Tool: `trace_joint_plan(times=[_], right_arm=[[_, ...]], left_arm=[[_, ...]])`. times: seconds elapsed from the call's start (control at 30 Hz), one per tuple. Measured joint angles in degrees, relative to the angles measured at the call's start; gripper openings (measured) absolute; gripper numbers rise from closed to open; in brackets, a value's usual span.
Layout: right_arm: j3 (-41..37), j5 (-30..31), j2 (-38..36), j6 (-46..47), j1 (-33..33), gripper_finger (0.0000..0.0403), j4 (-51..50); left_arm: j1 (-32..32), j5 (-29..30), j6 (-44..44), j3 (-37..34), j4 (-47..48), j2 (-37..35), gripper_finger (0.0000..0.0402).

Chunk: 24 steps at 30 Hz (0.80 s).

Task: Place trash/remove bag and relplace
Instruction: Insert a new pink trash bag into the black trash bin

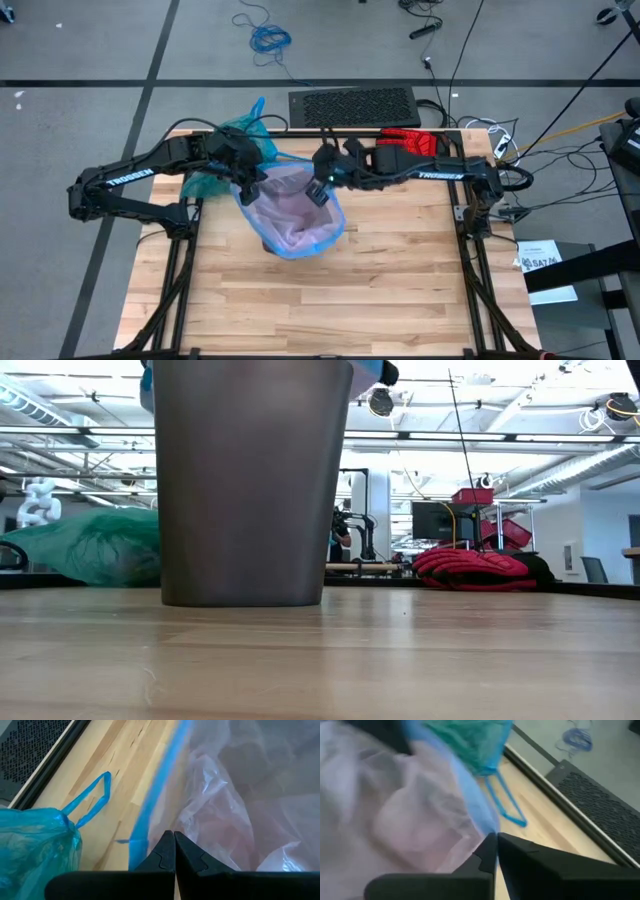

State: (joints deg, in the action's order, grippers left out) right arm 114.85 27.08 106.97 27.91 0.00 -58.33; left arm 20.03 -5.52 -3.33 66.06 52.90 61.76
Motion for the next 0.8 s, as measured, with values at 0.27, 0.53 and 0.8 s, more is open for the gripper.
trace_joint_plan(times=[0.27, 0.53, 0.8], right_arm=[[0.02, -5.94, 2.20, 0.30, -5.64, 0.0001, -0.64], [0.00, -13.35, 7.69, 1.26, -6.41, 0.0000, -0.98], [0.00, -14.24, 8.10, 1.66, -6.28, 0.0000, -2.20]], left_arm=[[-0.01, -0.02, 1.20, 0.00, 0.03, 0.00, 0.0000], [0.00, -0.04, 1.09, 0.00, 0.09, -0.52, 0.0000], [0.00, -0.07, 1.13, 0.00, -2.75, -5.31, 0.0000]])
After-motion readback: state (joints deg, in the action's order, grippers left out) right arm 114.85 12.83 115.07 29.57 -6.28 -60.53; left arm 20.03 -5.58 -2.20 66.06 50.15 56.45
